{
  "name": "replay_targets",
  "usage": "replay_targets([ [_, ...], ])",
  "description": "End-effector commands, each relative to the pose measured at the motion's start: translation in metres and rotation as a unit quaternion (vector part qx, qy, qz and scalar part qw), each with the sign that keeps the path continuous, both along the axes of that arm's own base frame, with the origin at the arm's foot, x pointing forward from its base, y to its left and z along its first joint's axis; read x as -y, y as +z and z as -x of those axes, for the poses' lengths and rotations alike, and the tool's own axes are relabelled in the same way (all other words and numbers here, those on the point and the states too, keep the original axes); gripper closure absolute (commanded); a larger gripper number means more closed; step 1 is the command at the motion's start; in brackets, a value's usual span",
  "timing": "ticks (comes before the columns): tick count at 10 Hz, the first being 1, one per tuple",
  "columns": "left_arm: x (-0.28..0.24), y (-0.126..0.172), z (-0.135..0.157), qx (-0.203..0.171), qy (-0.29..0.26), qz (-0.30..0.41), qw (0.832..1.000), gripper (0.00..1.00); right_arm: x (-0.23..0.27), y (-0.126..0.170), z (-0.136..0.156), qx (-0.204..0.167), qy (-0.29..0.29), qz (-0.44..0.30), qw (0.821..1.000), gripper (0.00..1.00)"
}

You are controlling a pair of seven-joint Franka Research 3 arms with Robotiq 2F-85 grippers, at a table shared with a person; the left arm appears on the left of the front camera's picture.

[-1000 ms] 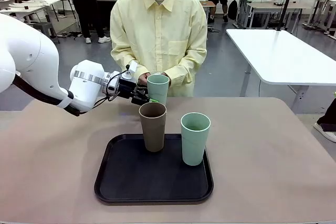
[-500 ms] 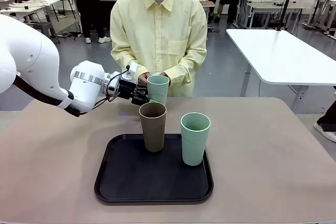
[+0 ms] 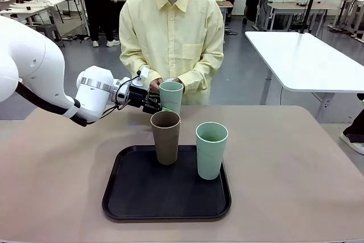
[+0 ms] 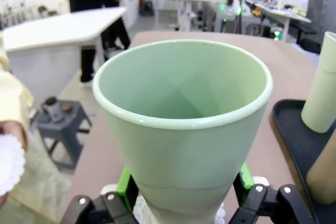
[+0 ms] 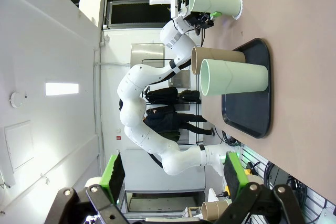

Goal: Place coasters on the table and set cups on them.
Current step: Pick up one Reusable plastic cup and place it on a coaster set by the human.

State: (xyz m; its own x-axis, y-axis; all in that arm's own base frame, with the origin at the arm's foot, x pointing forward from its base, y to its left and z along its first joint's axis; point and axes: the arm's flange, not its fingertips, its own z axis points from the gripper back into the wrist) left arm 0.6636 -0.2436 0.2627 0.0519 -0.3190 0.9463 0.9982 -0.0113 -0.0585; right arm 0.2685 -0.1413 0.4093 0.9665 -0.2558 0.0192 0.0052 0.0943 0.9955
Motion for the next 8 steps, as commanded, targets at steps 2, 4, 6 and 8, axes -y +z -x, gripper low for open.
replay_targets([
  [2, 0.0032, 0.0008, -0.0082, -0.008, -0.005, -0.013, 1.0, 0.0, 0.0006, 0.0004, 0.0001, 0.004, 0.0, -0.005, 1.0, 0.0],
  [4, 0.0027, 0.0004, -0.0085, -0.009, -0.006, -0.016, 1.0, 0.0, 0.0006, 0.0004, 0.0001, 0.004, 0.0, -0.005, 1.0, 0.0],
  [6, 0.0018, 0.0005, -0.0087, -0.009, -0.006, -0.025, 1.0, 0.0, 0.0006, 0.0004, 0.0001, 0.004, 0.0, -0.005, 1.0, 0.0],
  [8, 0.0004, -0.0012, -0.0088, -0.01, -0.003, -0.059, 0.998, 0.0, 0.0006, 0.0004, 0.0001, 0.004, 0.0, -0.005, 1.0, 0.0],
])
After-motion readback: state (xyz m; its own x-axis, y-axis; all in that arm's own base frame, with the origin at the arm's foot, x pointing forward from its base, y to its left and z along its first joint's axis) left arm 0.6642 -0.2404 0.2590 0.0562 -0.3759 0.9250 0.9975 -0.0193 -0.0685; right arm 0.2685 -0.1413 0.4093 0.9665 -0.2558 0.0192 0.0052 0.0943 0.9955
